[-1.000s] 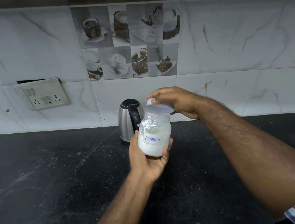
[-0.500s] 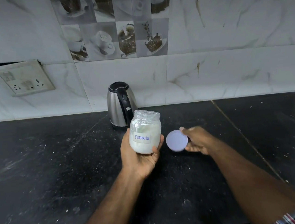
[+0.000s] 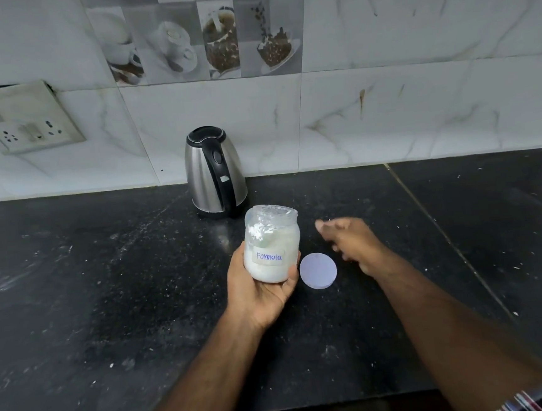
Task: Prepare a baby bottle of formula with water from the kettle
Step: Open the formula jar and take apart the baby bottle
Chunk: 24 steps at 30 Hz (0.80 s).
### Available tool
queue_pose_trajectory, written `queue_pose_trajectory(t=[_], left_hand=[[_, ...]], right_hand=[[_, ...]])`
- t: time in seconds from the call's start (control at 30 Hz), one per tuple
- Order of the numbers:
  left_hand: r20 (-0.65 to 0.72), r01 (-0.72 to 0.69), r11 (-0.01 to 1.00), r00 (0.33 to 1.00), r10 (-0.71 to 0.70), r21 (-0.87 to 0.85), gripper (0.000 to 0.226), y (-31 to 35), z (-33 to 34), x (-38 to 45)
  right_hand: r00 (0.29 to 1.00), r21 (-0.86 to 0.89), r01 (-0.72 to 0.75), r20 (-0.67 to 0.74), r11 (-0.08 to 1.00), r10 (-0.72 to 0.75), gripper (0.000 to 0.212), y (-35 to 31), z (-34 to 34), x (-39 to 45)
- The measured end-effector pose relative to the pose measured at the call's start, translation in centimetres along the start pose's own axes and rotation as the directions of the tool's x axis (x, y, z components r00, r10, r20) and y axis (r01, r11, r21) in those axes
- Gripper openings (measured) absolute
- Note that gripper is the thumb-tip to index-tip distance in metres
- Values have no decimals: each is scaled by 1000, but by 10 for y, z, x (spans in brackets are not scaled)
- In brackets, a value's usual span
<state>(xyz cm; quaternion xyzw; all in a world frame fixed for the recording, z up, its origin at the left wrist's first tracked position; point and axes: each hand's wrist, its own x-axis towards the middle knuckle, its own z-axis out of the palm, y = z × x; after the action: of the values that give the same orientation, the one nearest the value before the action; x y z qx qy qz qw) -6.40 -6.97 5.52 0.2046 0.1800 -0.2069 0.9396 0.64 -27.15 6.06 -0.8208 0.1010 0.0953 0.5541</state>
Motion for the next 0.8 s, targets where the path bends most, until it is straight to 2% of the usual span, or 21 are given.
queue_pose_trajectory(t=[0.03, 0.07, 0.1, 0.17, 0.23, 0.3, 0.37, 0.43, 0.57, 0.8], left_hand=[[0, -4, 1000, 1000, 4, -4, 51, -1, 1, 2], [1, -10, 1000, 1000, 10, -6, 54, -2, 3, 4], [3, -17, 1000, 1000, 17, 0, 55, -4, 5, 6], [-1, -23, 999, 1000, 23, 36, 50, -8, 8, 10], [-26, -26, 995, 999, 29, 96, 45, -12, 10, 13], [-74, -47, 972, 995, 65, 232, 42, -14, 7, 14], [-147, -70, 904, 979, 144, 422, 35, -9, -1, 15], [-221, -62, 845, 952, 209, 532, 28, 0, -13, 16], [-334, -18, 816, 907, 256, 577, 22, 14, -35, 18], [-325, -11, 780, 905, 273, 626, 15, 16, -55, 27]], right_hand=[[994, 187, 18, 107, 982, -39, 49, -14, -2, -8], [973, 287, 36, 207, 957, -99, 61, -25, -3, -15], [947, 302, 67, 280, 951, -156, 70, -35, -2, -22], [916, 204, 160, 335, 966, -222, 83, -46, 4, -31], [929, 71, 234, 278, 970, -245, 90, -51, 7, -32], [946, 19, 256, 200, 966, -255, 88, -50, 4, -25], [957, -10, 254, 148, 967, -250, 87, -46, -3, -15], [969, -72, 243, 69, 967, -238, 88, -41, -11, 0], [969, -161, 217, -84, 963, -233, 83, -32, -14, 36], [965, -236, 214, -99, 948, -243, 83, -16, 5, 90]])
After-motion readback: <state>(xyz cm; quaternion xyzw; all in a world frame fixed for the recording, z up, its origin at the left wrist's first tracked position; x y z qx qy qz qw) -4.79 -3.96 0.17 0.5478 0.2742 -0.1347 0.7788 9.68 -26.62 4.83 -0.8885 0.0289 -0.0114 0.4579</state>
